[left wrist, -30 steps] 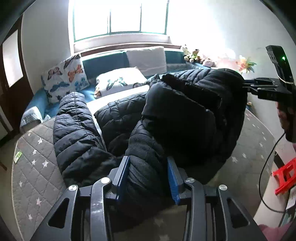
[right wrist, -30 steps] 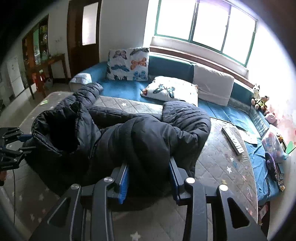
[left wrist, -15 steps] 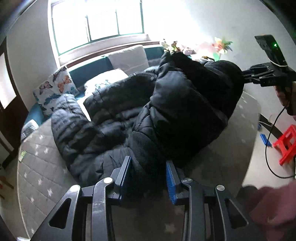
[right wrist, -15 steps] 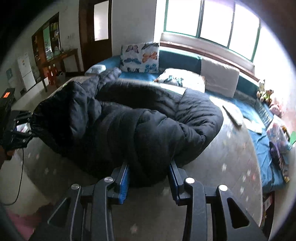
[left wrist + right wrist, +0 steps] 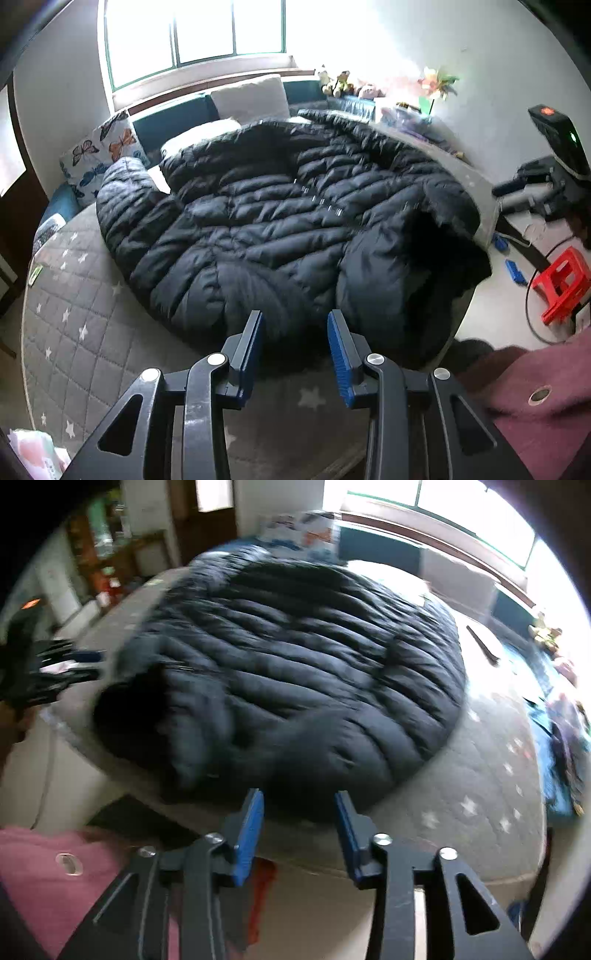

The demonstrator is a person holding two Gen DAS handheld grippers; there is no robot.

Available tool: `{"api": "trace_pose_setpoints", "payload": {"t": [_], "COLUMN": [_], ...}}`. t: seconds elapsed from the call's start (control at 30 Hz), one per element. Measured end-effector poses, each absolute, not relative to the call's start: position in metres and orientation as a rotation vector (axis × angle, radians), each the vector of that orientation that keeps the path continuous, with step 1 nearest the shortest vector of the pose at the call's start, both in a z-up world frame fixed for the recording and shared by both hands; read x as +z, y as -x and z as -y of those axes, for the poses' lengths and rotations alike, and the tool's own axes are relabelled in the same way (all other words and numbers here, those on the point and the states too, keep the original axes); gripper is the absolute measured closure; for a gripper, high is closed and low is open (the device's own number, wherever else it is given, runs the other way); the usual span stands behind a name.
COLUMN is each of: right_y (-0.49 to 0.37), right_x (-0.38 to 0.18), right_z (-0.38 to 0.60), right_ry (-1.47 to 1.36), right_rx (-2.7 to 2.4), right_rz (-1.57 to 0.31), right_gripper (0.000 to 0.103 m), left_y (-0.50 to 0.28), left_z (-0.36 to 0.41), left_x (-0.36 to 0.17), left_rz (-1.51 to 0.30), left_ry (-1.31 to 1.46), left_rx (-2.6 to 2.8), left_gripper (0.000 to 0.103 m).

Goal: Fold large clothes

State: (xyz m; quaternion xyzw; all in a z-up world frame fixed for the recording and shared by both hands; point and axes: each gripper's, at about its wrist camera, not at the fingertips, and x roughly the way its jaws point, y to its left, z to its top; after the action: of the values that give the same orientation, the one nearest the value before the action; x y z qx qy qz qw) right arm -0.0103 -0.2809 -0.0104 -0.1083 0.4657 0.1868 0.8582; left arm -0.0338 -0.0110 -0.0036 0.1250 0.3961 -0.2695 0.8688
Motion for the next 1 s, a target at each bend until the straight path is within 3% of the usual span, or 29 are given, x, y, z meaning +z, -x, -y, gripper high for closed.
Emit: {"api": "trace_pose_setpoints", "payload": {"t": [0.27,0.5,0.63,0.8,0.87,0.93,1.0], "right_y": [0.001,-0.011,-0.012,-0.024,-0.038,-0.056,-0.075], "right_x": [-0.052,-0.097,-0.086,-0.048,-0.036,-0.031,-0.029], "right_z": [0.213,0.186,0.193,0.216,0.225,0.233,0.243], "right_ry": [0.283,0.36,0.356,0.347,0.355,0.334,0.295], "right_rx": [0.626,0.694,0.727,0.705,0.639,0.593,0.547], "right_rz": [-0.99,-1.095,-1.114,-1.054,-1.006,-0.986,-0.982], "right_gripper": [0.043,0.043,0.043,0.043,0.043,0.043,0.043], "left_y": [-0.011,-0.049,-0.048,-0.058,-0.069,-0.084,-0.104], "left_z": [0.05,0.095,0.108,0.092,0.077,0.058,0.029], "left_x": [0.009,-0.042,-0.069,-0.048,-0.036,-0.024,-0.014], "left_rz": [-0.805,-0.942,-0.995,-0.985,-0.96,-0.94,-0.928], "left_ry": [-0.198,-0.185,-0.249,-0.202,-0.182,-0.147,-0.08], "left_rx": [-0.594,-0.681,-0.675,-0.651,-0.587,-0.5,-0.401], "left_gripper": [0.062,0.062,0.062,0.061,0.056,0.036,0.023]}}
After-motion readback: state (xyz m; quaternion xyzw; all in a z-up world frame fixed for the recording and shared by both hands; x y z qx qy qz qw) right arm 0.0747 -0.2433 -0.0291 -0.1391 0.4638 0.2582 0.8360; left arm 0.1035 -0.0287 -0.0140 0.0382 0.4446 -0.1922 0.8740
